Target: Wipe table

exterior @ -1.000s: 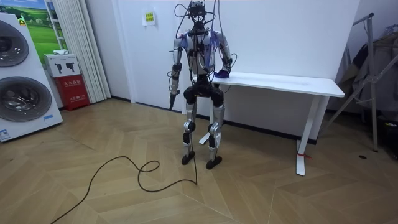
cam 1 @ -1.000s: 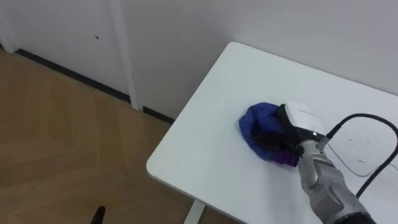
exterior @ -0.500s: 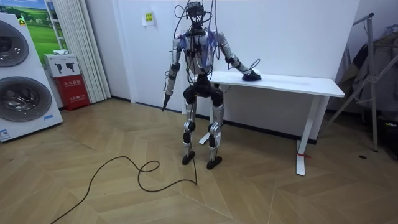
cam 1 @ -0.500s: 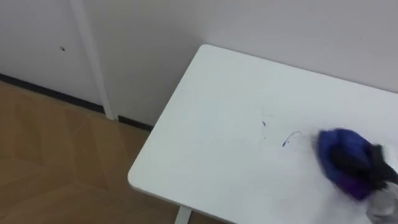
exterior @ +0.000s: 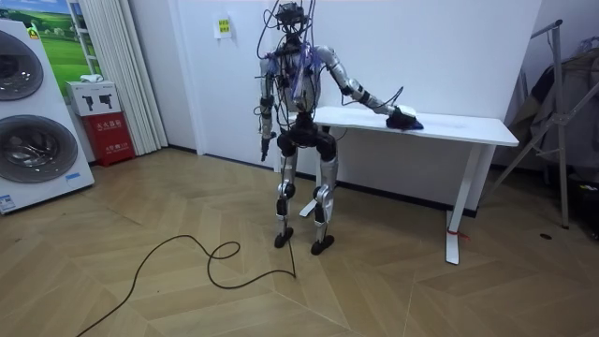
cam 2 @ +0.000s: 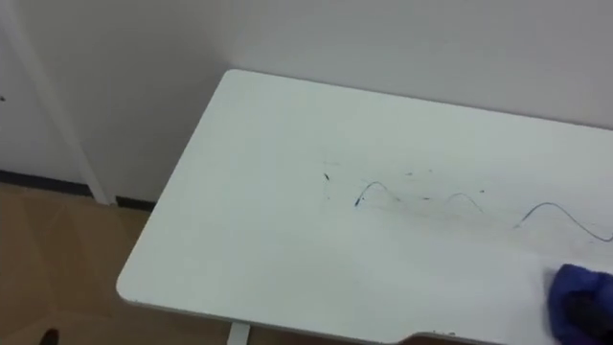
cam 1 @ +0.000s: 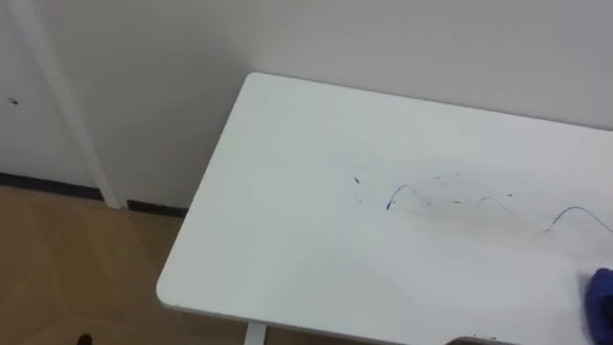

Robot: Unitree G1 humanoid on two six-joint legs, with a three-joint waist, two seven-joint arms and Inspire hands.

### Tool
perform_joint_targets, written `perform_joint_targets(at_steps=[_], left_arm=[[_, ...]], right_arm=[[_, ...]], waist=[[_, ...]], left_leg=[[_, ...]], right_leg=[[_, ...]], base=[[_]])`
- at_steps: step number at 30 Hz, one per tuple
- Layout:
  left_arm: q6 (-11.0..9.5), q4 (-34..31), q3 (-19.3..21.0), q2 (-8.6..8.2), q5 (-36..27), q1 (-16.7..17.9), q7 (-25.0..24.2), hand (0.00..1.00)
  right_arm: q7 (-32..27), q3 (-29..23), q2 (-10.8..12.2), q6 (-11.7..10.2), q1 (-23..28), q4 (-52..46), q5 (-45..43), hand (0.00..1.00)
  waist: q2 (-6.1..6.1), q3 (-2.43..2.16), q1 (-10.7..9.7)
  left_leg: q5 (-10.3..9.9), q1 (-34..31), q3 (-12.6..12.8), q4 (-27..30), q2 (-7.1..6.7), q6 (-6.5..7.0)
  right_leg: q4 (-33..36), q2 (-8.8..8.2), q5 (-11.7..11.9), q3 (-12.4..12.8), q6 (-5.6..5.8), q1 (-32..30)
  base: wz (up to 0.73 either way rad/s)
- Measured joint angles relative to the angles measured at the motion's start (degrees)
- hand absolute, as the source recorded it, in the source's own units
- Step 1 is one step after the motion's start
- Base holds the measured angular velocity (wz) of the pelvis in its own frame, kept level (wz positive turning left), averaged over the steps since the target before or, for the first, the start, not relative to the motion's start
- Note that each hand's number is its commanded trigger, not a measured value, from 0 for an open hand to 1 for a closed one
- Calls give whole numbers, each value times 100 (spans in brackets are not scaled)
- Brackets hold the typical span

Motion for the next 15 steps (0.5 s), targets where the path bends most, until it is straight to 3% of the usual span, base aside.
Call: perform_joint_targets(at_steps=[2, 4, 5, 7, 9, 11, 12, 15], left_arm=[[3, 275, -188, -28, -1, -244, -20, 0], [48, 471, -338, -76, 4, -453, -108, 0], [52, 490, -378, -92, -5, -485, -124, 0], [56, 488, -450, -263, -119, -590, -171, 0], [85, 452, -532, -298, -119, -541, -211, 0], [191, 310, -459, -226, -94, -271, -187, 0], [229, 259, -443, -211, -100, -180, -166, 0], [215, 163, -176, -190, -8, 154, -103, 0]], right_arm=[[136, 687, 263, 286, -97, -748, -539, 100], [629, 1828, 664, 563, -433, -1812, -1428, 100], [751, 2070, 783, 555, -631, -1915, -1590, 100], [1141, 2739, 1078, 372, -1356, -1937, -1877, 100], [1253, 2994, 1104, 286, -1658, -1843, -1802, 100], [1218, 2772, 1090, 178, -1671, -1647, -1574, 100], [1183, 2698, 1077, 138, -1644, -1593, -1527, 100], [868, 2059, 1054, -406, -1133, -1319, -778, 100]], waist=[[12, 9, 117], [26, 17, 278], [39, 30, 328], [143, 106, 635], [166, 93, 878], [156, 86, 869], [156, 87, 837], [115, 90, 657]], left_leg=[[4, -7, 103, -11, 42, -21], [19, -40, 128, -13, 82, -63], [26, -60, 121, -11, 90, -75], [52, -138, 47, -15, 81, -96], [94, -222, -131, -9, 56, -86], [157, -353, -494, 7, -11, -59], [159, -380, -528, 37, -23, -57], [176, -295, -666, 56, -130, -28]], right_leg=[[9, 48, 42, 96, -39, -78], [25, 92, 71, 105, -83, -147], [19, 100, 79, 98, -95, -163], [0, 104, 84, 57, -103, -216], [-43, 63, 72, -141, -83, -233], [-50, -24, 24, -489, -27, -199], [-58, -42, 24, -554, -27, -169], [-176, -127, -15, -718, 36, 125]], base=[[-45], [-11], [6], [23], [60], [91], [69], [59]])
